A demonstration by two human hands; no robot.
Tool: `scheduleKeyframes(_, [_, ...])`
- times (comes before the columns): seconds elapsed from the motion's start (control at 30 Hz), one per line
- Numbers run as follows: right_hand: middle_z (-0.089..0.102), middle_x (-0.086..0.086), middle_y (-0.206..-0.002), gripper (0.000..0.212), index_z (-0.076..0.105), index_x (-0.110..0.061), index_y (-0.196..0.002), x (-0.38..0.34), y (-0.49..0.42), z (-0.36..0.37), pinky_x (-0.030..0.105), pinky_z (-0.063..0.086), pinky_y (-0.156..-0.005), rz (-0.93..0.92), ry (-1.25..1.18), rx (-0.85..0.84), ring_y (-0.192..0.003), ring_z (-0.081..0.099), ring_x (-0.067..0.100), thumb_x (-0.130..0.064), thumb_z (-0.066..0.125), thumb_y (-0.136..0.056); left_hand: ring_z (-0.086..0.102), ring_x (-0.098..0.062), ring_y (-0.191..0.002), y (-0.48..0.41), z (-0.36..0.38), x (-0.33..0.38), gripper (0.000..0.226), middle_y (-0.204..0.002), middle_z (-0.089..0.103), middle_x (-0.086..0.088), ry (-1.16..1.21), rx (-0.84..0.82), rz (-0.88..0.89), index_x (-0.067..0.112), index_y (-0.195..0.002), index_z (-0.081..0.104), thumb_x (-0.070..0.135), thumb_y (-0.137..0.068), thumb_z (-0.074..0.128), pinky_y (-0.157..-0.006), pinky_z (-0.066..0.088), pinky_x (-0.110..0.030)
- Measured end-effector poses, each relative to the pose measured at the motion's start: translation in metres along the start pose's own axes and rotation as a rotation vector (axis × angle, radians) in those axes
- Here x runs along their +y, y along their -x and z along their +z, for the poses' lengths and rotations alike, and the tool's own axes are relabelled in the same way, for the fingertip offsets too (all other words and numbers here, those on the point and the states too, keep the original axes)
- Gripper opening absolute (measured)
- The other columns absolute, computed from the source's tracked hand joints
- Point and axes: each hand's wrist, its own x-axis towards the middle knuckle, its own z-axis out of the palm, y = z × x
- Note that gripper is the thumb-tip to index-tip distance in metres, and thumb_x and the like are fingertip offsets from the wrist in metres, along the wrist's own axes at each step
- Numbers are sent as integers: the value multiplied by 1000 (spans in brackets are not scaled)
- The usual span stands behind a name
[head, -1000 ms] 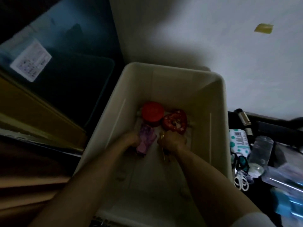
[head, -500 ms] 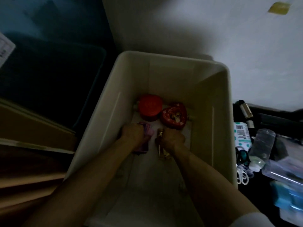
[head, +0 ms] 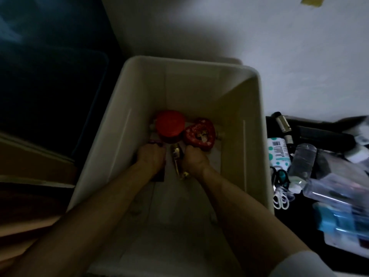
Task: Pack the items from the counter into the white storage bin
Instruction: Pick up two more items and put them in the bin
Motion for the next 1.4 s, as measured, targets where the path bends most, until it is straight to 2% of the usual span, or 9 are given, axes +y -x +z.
scheduleKeyframes(0.13, [65, 12, -117, 25, 62, -7, -114, -2, 10, -21, 31, 48, -72, -61, 152, 24, -103, 65, 29, -20, 61, -92, 66, -25, -94, 4, -37, -3, 22, -106, 68, -9, 4, 144, 15, 12, -99, 67, 25, -98, 49, -68, 46, -31])
scheduleKeyframes(0.33, [62, 7, -127, 34, 60, -20, -127, -6, 39, -66, 38, 43, -98, -195, 432, 178, -117, 59, 26, -30, 55, -95, 68, -30, -96, 17, -96, 2, 26, -106, 70, -13, -88, 275, 50, 11, -105, 70, 26, -95, 51, -74, 51, -35])
scheduleKeyframes(0.5, [69, 2, -104, 14, 62, -19, -97, -10, 79, -118, 33, 48, -68, -311, 472, 215, -90, 66, 21, -30, 54, -97, 67, -33, -98, 37, -140, 20, 32, -105, 71, -13, -110, 479, 30, 14, -102, 69, 36, -97, 47, -77, 49, -34])
scheduleKeyframes(0.6, [69, 4, -105, 14, 63, -17, -105, -7, 114, -161, 32, 43, -68, -442, 601, 384, -95, 67, 23, -25, 55, -97, 67, -36, -87, 44, -161, 20, 30, -95, 69, -16, -5, 663, 53, 11, -97, 64, 37, -96, 49, -68, 45, -35])
scheduleKeyframes(0.73, [69, 5, -113, 24, 66, -18, -112, 19, 138, -207, 33, 48, -79, -473, 564, 622, -108, 64, 25, -26, 50, -96, 63, -37, -67, 37, -188, 35, 32, -75, 63, -16, 187, 913, 109, 11, -81, 59, 37, -83, 41, -58, 51, -42])
scheduleKeyframes(0.93, [67, 7, -115, 29, 65, -19, -114, 104, 142, -238, 33, 49, -81, -269, 291, 724, -112, 58, 27, -22, 52, -88, 57, -28, -80, 67, -234, 98, 19, -84, 63, -6, 279, 1188, 76, 14, -87, 61, 30, -91, 51, -59, 50, -38])
scheduleKeyframes(1.07, [66, 9, -117, 32, 63, -15, -117, 169, 138, -233, 36, 50, -85, -133, 244, 634, -111, 60, 30, -22, 54, -87, 58, -26, -81, 72, -247, 148, 17, -80, 64, -4, 337, 1187, 133, 16, -83, 62, 31, -88, 55, -55, 47, -34])
scheduleKeyframes(1.17, [65, 12, -113, 30, 60, -12, -112, 212, 134, -222, 35, 46, -74, -68, 221, 525, -105, 61, 33, -26, 60, -86, 55, -28, -73, 69, -248, 184, 14, -74, 63, -8, 389, 1125, 266, 11, -78, 60, 22, -86, 60, -57, 37, -30])
scheduleKeyframes(1.4, [66, 11, -114, 41, 56, -12, -117, 282, 124, -190, 36, 50, -77, 19, 197, 279, -104, 64, 31, -36, 66, -86, 61, -24, -80, 55, -220, 248, 31, -90, 65, -2, 414, 623, 124, 18, -93, 60, 47, -91, 50, -67, 50, -34])
